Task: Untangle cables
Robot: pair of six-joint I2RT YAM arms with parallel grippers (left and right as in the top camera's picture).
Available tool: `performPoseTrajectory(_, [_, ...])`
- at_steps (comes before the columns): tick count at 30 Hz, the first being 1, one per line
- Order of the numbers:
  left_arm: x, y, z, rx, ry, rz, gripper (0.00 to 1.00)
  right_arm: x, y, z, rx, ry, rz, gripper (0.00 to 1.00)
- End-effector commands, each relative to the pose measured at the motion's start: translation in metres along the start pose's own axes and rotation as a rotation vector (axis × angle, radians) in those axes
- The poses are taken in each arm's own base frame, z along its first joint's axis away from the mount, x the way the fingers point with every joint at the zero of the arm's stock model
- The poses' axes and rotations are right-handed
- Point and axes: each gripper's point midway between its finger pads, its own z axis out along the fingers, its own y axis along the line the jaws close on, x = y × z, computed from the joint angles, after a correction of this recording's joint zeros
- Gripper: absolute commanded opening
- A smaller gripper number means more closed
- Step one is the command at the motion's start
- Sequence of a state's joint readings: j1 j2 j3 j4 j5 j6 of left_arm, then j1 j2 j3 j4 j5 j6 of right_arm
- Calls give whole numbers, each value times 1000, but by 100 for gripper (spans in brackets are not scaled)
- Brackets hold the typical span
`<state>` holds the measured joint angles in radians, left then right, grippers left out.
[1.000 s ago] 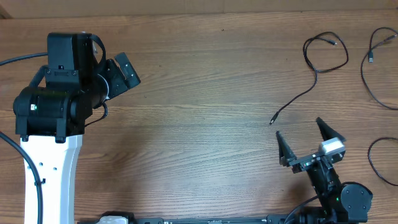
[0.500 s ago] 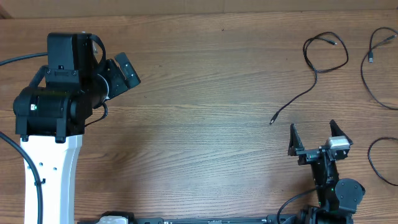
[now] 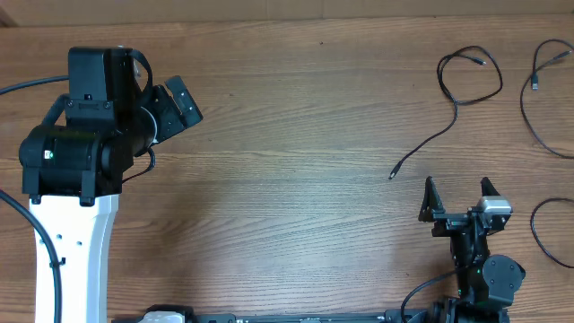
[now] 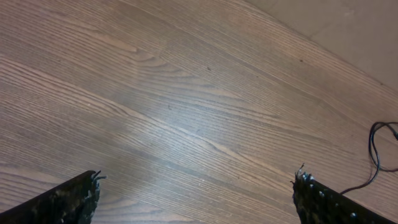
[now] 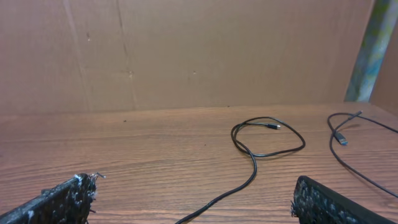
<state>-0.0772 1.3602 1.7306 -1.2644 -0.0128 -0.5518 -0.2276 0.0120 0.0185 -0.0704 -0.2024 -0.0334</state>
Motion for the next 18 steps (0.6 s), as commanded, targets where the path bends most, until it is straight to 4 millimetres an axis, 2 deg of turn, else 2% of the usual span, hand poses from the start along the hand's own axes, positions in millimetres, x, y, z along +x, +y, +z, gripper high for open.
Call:
performPoseTrajectory(1, [-2,0,0,-8,-8,-14,100,2,-3,0,14,-4,6,100])
performPoseTrajectory(14, [-3,0,0,-9,-9,-16,100,2,-3,0,14,-4,6,100])
performPoseTrajectory(18, [0,18,-14,-86,-38,38,100,2,-3,0,14,-4,6,100])
